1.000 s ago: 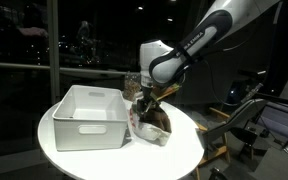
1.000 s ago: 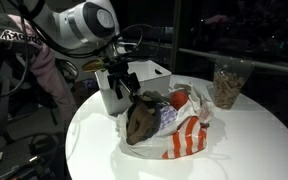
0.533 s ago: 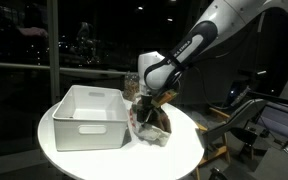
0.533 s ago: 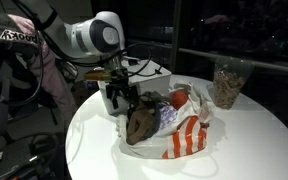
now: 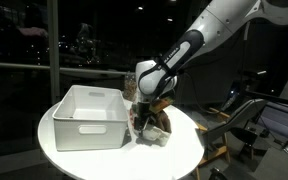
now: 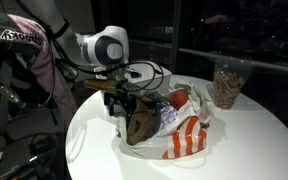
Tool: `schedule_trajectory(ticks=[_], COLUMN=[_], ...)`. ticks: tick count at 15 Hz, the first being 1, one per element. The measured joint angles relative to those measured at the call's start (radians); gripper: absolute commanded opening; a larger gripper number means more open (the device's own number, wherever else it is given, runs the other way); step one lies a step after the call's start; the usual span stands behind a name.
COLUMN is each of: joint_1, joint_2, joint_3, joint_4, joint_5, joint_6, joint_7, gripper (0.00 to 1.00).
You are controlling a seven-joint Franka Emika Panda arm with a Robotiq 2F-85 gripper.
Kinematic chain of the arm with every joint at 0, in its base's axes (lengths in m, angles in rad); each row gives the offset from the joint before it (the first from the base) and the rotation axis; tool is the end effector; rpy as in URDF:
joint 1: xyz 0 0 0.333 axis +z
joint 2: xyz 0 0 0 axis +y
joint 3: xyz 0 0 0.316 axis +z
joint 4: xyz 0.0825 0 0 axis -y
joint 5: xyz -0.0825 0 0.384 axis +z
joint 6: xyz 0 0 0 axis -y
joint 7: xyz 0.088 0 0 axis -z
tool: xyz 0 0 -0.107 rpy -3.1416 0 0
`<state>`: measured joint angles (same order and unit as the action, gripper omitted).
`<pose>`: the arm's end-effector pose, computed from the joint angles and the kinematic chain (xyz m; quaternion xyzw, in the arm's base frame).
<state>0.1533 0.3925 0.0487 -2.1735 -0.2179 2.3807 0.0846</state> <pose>0.5317 0.1072 0.1952 0.9839 0.1423 -0.0819 0.0704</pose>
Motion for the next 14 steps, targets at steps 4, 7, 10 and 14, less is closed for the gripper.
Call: schedule_trajectory(ticks=[4, 7, 10, 14], joint_1=[-0.02, -0.028, -0.028, -0.029], joint_2=[0.039, 0.044, 0.044, 0.047], joint_3=[-0.013, -0.013, -0.012, -0.015], joint_4=[0.024, 0.04, 0.061, 0.115], joint_5=[0.008, 0.014, 0.044, 0.09], joint_6=[0.01, 0.017, -0.014, -0.153], joint_7=[0.0, 0.002, 0.004, 0.045], gripper=[0.42, 0.19, 0.01, 0.01])
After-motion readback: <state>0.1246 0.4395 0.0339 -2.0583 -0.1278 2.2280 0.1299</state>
